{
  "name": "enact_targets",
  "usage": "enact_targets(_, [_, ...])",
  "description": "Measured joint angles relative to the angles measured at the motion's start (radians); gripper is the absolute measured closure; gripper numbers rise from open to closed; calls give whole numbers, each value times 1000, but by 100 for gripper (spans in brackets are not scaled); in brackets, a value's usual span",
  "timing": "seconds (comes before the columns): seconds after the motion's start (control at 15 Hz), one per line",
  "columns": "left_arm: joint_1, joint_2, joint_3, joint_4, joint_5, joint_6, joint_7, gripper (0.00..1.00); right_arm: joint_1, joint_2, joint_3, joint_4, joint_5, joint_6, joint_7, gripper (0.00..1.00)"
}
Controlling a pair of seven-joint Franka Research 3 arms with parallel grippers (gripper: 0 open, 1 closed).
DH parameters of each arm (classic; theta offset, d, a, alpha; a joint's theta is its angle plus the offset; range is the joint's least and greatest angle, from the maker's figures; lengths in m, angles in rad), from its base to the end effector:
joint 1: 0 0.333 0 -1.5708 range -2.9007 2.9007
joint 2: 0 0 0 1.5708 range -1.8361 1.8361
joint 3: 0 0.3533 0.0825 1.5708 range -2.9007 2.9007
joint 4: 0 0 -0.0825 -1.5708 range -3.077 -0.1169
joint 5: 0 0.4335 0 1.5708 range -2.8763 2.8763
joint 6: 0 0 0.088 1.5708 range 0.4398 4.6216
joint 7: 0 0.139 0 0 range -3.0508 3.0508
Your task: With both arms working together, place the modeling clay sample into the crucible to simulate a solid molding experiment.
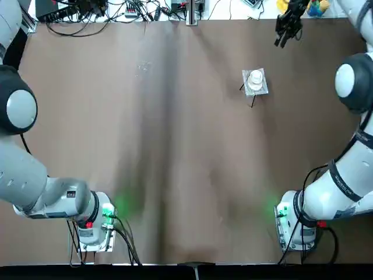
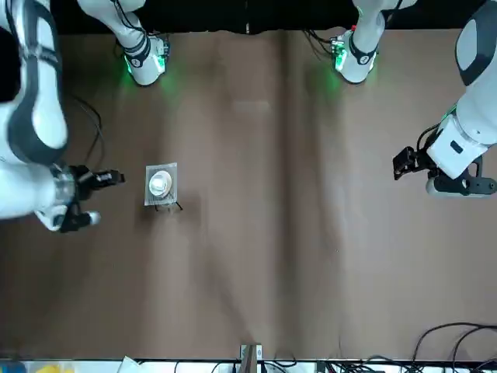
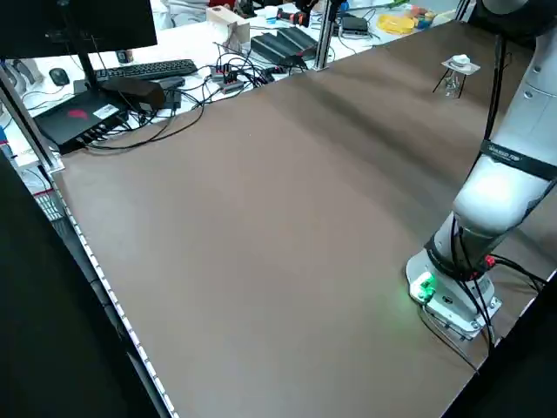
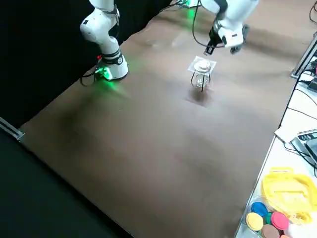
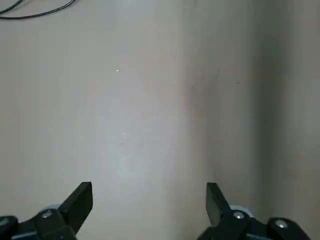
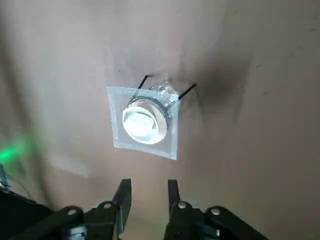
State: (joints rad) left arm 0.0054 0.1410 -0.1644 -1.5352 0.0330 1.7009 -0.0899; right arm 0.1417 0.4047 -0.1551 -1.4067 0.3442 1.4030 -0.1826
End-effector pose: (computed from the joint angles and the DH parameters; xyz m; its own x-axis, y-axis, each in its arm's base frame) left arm 0.6554 -0.0942 0.5720 0.9971 -0.0711 0.0274 -0.0709 -0.9975 -0.0074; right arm 0.6829 0.0576 0.4479 0.9210 0.2056 -0.3308 0.0887 -0.9377 -0.3359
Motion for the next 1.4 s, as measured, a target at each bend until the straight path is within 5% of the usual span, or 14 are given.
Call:
enact_targets(0.53, [15,-1,2,1,0,0,0,0,-5,-261,4,-17,-174,-21,-7,63])
enact_targets(0.87, [16,-1,3,3,0,0,0,0,7,-403,10,-230,-219,121,-7,59])
enact_targets(1.0, [16,-2,4,4,0,0,-1,0,35,-455,14,-319,-255,171,-7,36])
enact_targets(1.27, [18,-5,6,6,0,0,-4,0,45,-491,14,-325,-274,157,-7,1])
enact_targets(1.4, [25,-7,13,7,0,0,-5,0,45,-505,13,-318,-314,136,-7,0])
